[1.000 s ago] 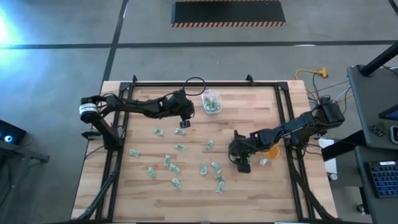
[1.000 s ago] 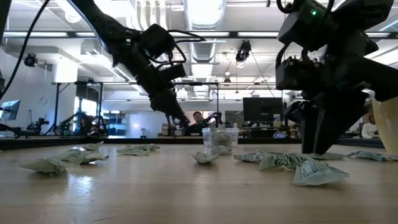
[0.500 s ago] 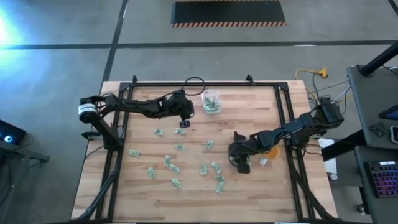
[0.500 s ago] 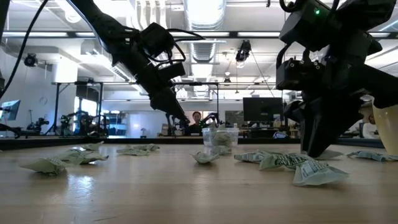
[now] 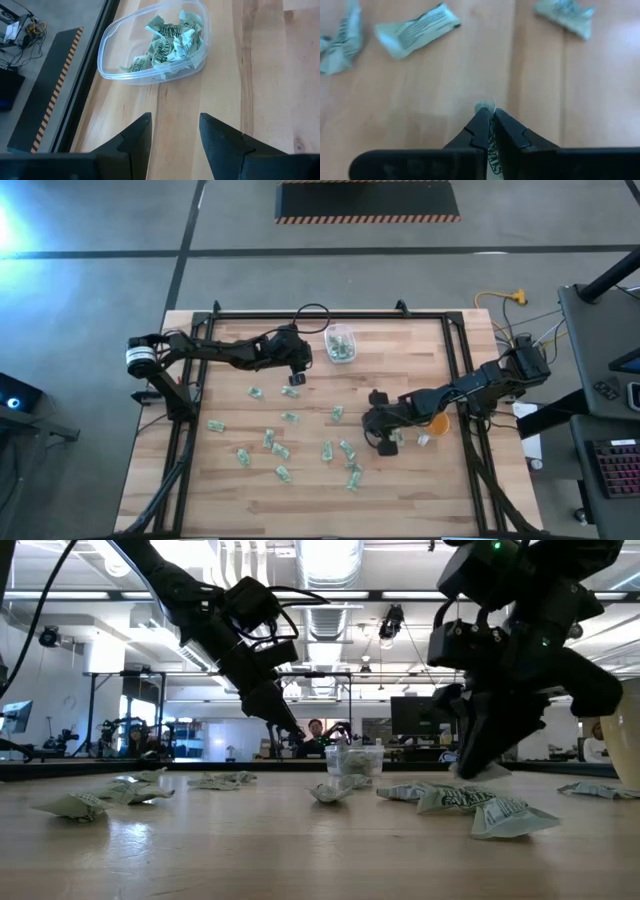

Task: Pick and place Stevia / Truvia into bins
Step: Put the green stevia packet into the transparent bin

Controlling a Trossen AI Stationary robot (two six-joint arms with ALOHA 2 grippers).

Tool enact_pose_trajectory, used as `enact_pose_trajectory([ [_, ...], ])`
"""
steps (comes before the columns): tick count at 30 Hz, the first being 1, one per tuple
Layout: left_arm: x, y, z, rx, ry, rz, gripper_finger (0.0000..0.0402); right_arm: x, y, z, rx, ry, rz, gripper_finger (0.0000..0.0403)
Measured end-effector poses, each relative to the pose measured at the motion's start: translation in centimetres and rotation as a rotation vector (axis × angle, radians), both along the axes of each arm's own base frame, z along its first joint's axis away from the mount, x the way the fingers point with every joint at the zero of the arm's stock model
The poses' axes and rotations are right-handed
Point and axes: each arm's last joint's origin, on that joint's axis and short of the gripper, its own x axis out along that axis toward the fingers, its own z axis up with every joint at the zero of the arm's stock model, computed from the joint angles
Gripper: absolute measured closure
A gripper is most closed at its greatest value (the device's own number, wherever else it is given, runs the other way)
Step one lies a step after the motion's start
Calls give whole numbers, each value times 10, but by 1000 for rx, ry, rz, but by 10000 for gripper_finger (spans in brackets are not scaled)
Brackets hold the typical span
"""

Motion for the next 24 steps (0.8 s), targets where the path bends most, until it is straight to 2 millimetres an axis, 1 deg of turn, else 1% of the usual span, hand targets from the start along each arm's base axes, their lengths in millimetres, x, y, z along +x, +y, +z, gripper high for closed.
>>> enact_pose_trajectory([
  [6, 0, 0, 0, 0, -1, 0, 252, 8, -3, 10, -164, -58, -14, 389],
  [9, 0, 0, 0, 1, -2, 0, 252, 13, -6, 17, -298, -92, -27, 389],
  [12, 0, 0, 0, 1, -1, 0, 252, 19, -13, 25, -479, -117, -75, 390],
  [15, 0, 0, 0, 1, -1, 0, 252, 25, -25, 33, -640, -154, -154, 390],
  [17, 0, 0, 1, 1, -2, 0, 252, 30, -36, 37, -696, -174, -171, 390],
  [21, 0, 0, 1, 3, -1, -2, 252, 38, -62, 43, -703, -216, -182, 390],
  [24, 0, 0, 0, 3, 1, -3, 252, 39, -83, 45, -687, -229, -213, 390],
])
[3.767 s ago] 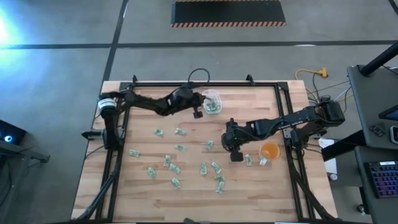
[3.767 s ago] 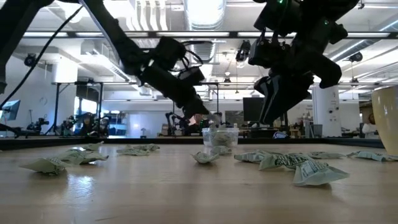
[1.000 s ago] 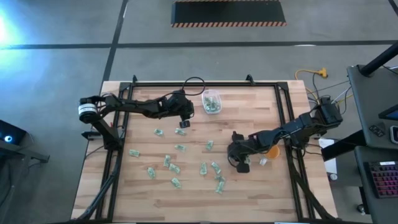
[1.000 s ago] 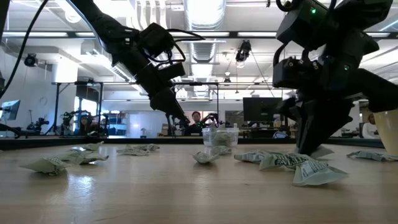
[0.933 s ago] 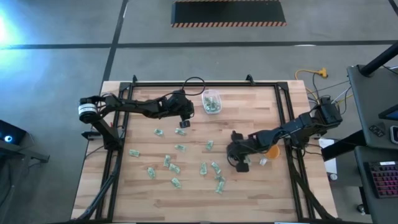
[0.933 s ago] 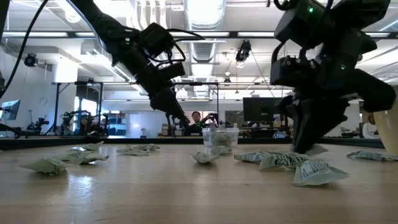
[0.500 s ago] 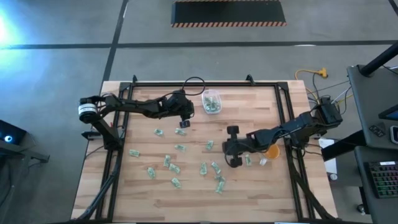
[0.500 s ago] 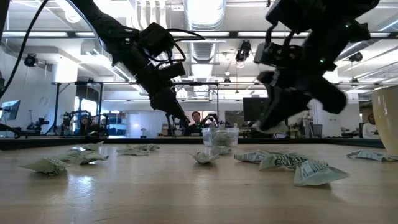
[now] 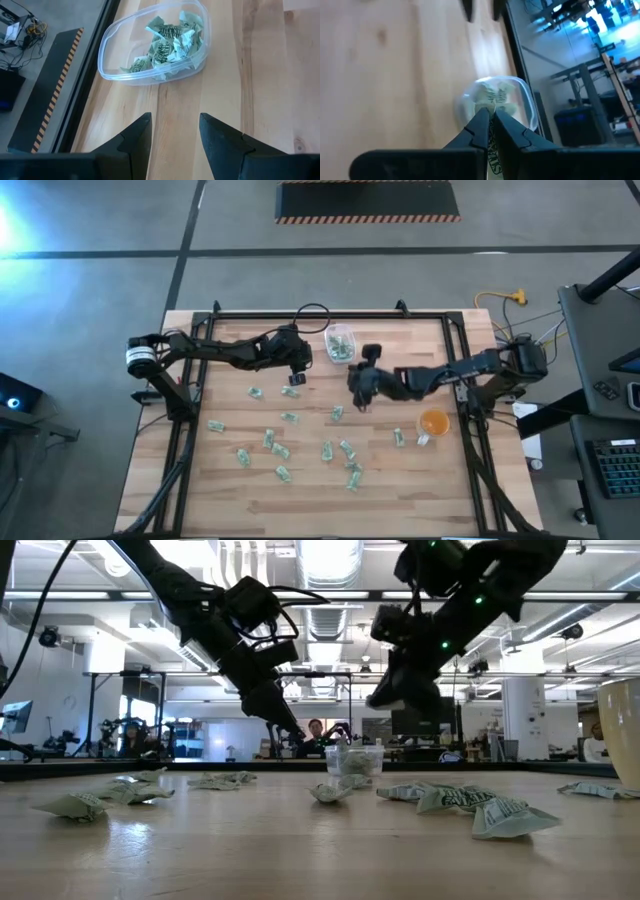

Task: Pick and place Stevia / Truvia into bins
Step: Put the green stevia packet into the transparent bin

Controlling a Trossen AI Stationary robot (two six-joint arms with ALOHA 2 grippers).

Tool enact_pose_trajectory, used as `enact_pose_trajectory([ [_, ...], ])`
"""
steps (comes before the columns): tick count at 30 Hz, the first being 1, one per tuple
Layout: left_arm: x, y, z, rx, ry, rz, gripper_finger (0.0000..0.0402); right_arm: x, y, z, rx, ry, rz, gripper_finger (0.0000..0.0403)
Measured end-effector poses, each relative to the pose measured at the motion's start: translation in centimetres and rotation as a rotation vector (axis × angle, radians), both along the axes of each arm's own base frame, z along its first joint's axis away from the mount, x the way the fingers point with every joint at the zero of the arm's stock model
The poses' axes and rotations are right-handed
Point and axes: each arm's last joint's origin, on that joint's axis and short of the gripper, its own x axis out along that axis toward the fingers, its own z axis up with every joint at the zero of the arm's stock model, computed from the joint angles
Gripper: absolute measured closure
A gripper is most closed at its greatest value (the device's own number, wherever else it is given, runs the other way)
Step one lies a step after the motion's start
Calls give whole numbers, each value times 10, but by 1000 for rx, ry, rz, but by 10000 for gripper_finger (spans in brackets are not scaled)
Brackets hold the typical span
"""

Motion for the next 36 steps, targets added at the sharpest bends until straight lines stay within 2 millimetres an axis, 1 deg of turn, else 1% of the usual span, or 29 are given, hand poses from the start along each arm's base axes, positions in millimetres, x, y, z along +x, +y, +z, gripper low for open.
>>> enact_pose_trajectory([
  [5, 0, 0, 1, 3, -1, -2, 252, -3, -30, 0, 59, -14, -31, 390],
  [11, 0, 0, 1, 4, 0, -3, 252, -4, -57, 4, 128, -89, -17, 390],
  [20, 1, 0, 1, 7, -6, -3, 252, -6, -89, 13, 206, -246, 56, 390],
  [25, 2, 1, 2, 17, -21, -7, 252, -6, -102, 17, 226, -342, 80, 390],
  [28, 2, 0, 2, 24, -17, -14, 252, -3, -109, 9, 235, -365, 73, 390],
  [31, 2, 1, 3, 27, -24, -14, 252, 0, -117, -4, 248, -345, 46, 390],
  [36, 2, 1, 3, 26, -23, -14, 252, 4, -132, -8, 321, -380, -42, 390],
])
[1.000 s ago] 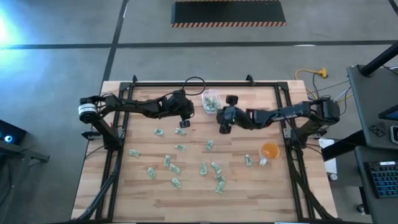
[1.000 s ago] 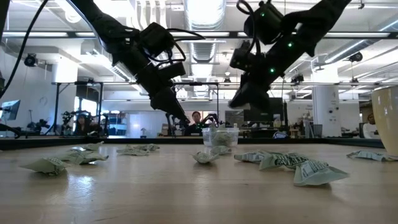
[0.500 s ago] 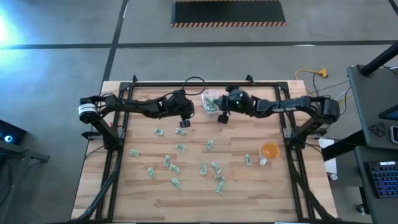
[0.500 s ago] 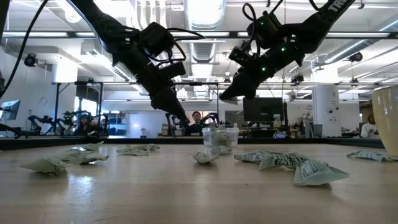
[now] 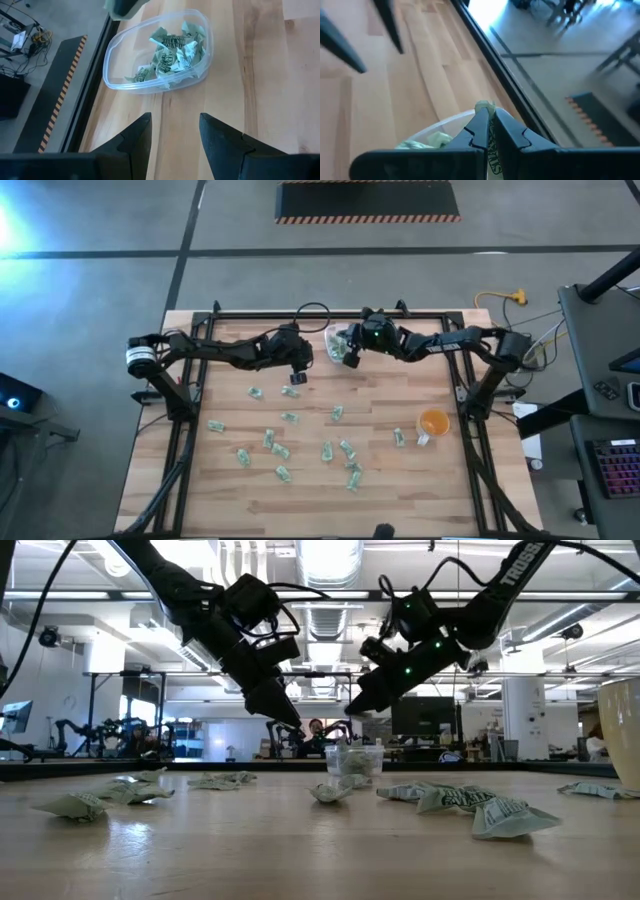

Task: Pick and place Stevia / Truvia into bins
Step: Put the green stevia packet into the transparent bin

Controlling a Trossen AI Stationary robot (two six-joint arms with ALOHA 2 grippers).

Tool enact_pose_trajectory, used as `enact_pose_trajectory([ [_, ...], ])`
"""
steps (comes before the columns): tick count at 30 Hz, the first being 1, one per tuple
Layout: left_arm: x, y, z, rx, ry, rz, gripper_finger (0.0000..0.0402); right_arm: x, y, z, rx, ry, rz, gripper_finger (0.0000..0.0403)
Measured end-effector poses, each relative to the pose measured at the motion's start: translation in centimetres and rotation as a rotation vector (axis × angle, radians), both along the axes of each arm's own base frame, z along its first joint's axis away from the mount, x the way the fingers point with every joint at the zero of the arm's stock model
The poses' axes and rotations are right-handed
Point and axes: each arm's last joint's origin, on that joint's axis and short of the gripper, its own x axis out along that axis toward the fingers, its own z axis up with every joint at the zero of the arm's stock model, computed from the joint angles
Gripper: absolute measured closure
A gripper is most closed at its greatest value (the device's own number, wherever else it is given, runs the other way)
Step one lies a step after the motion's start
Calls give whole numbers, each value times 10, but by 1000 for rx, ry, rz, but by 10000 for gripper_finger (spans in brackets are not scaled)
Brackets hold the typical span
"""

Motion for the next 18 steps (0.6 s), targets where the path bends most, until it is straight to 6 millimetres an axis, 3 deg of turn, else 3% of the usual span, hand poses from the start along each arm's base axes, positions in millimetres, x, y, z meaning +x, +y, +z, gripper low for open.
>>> enact_pose_trajectory([
  [13, 0, 0, -1, -1, 6, 0, 252, 0, -2, -2, 131, 4, -6, 389],
  [18, 0, 0, -1, -2, 6, 0, 252, -1, -2, -3, 132, 13, -5, 359],
])
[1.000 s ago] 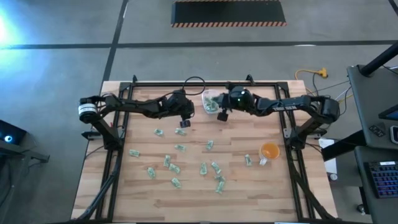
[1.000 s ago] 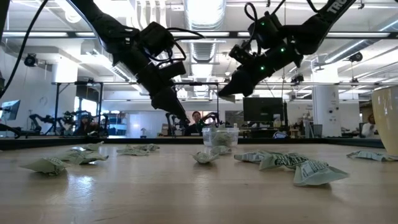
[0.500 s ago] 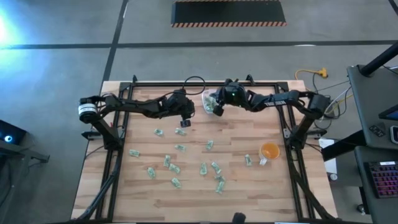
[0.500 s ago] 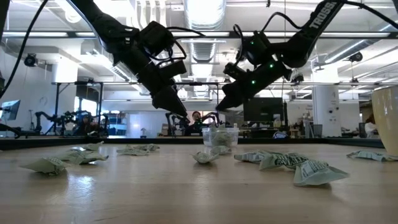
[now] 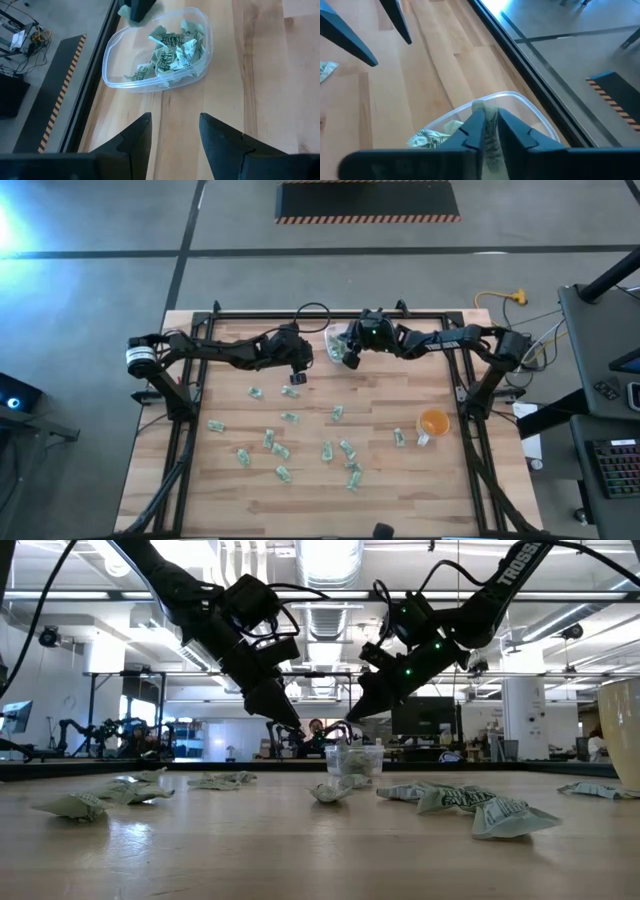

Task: Pick and place Stevia / Truvia into bins
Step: Put the green stevia packet into the transparent bin

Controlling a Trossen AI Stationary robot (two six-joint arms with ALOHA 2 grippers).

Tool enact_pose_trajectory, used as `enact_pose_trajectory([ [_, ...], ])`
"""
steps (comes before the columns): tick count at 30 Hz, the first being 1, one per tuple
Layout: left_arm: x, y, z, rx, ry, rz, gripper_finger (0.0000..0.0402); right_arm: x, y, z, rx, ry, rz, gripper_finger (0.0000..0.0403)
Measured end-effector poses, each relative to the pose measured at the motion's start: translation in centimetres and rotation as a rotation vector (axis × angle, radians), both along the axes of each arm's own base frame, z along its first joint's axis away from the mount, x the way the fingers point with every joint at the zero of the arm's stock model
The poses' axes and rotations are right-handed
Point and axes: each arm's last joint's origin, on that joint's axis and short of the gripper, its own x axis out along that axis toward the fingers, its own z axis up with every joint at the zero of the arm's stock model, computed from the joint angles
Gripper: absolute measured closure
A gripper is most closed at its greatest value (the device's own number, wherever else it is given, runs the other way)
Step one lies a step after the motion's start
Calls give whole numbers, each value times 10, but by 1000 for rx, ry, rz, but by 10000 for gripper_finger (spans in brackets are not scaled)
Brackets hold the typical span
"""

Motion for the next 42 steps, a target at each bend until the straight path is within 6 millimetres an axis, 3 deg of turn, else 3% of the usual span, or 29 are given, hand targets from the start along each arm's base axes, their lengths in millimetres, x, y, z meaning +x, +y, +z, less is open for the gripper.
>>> enact_pose_trajectory([
  [8, -1, 0, -2, -5, 14, 0, 253, 0, 0, 1, -13, 5, 8, 276],
  [13, -16, -6, -10, -71, 200, 1, 253, -7, 7, 10, -7, 55, 28, 255],
  [18, -32, -12, -20, -165, 306, 22, 253, -19, 22, 22, 32, 145, 60, 255],
  [24, -36, -20, -30, -327, 298, -116, 253, -28, 43, 37, 133, 164, 161, 266],
  [31, -42, -23, -39, -369, 321, -137, 253, -31, 65, 47, 162, 166, 267, 277],
  [42, -44, -26, -43, -449, 314, -196, 254, -31, 77, 48, 166, 188, 306, 280],
])
